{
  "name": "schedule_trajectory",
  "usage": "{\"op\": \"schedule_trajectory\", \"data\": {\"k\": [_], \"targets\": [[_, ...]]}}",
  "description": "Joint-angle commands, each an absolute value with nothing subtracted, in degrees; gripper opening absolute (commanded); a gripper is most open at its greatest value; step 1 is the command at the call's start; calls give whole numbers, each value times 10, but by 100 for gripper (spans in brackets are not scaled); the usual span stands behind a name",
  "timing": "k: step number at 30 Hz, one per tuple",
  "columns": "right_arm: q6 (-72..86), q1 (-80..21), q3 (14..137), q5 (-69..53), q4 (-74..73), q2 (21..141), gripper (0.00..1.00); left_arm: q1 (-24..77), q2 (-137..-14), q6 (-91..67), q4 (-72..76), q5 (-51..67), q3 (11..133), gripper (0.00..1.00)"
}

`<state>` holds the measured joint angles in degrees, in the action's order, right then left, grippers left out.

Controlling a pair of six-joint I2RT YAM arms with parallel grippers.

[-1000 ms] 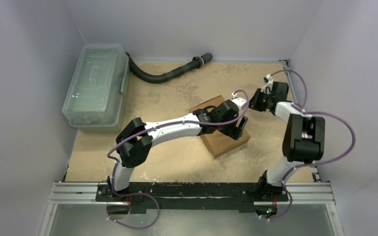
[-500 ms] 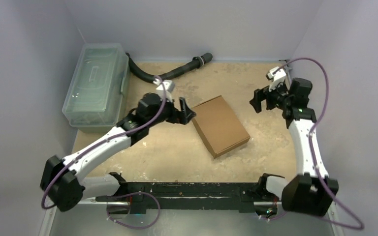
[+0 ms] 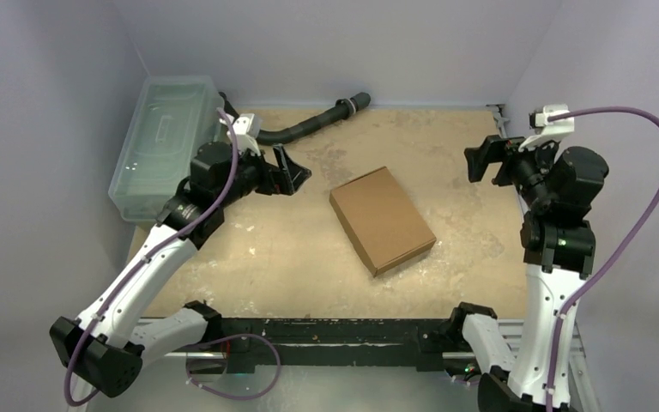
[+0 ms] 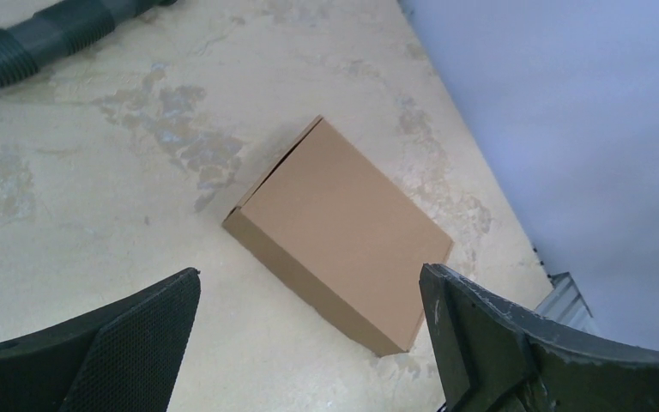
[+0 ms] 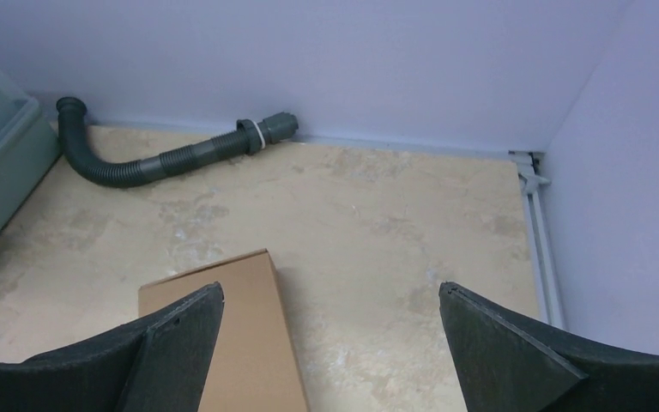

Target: Fold the paper box

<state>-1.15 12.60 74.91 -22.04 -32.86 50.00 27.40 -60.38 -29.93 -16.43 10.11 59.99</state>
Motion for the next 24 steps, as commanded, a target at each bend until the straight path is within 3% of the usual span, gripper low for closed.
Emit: {"op": "schedule_trajectory", "data": {"k": [1, 24], "targets": [[44, 127, 766, -157, -375, 485, 99, 271, -574, -301, -180, 147, 640, 99], [47, 126, 748, -191, -369, 445, 99, 271, -539, -353, -192, 191, 628, 99]]}}
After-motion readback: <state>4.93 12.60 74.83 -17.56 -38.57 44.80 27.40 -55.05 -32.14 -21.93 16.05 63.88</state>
